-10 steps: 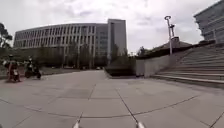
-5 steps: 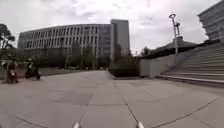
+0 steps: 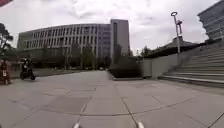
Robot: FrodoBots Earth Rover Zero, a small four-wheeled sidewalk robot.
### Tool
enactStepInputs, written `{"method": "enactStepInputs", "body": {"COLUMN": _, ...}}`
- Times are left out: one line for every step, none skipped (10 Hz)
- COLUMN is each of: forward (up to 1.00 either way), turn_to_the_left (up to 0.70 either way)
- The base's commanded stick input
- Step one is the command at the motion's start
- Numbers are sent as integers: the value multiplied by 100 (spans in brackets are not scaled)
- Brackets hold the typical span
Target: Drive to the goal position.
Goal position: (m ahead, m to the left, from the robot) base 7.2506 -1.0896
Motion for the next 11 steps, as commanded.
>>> {"method": "enactStepInputs", "body": {"forward": 70, "turn_to_the_left": 14}}
{"method": "enactStepInputs", "body": {"forward": 70, "turn_to_the_left": 14}}
{"method": "enactStepInputs", "body": {"forward": 70, "turn_to_the_left": 14}}
{"method": "enactStepInputs", "body": {"forward": 70, "turn_to_the_left": 14}}
{"method": "enactStepInputs", "body": {"forward": 70, "turn_to_the_left": 14}}
{"method": "enactStepInputs", "body": {"forward": 70, "turn_to_the_left": 14}}
{"method": "enactStepInputs", "body": {"forward": 70, "turn_to_the_left": 11}}
{"method": "enactStepInputs", "body": {"forward": 70, "turn_to_the_left": 1}}
{"method": "enactStepInputs", "body": {"forward": 70, "turn_to_the_left": 1}}
{"method": "enactStepInputs", "body": {"forward": 70, "turn_to_the_left": 1}}
{"method": "enactStepInputs", "body": {"forward": 70, "turn_to_the_left": 1}}
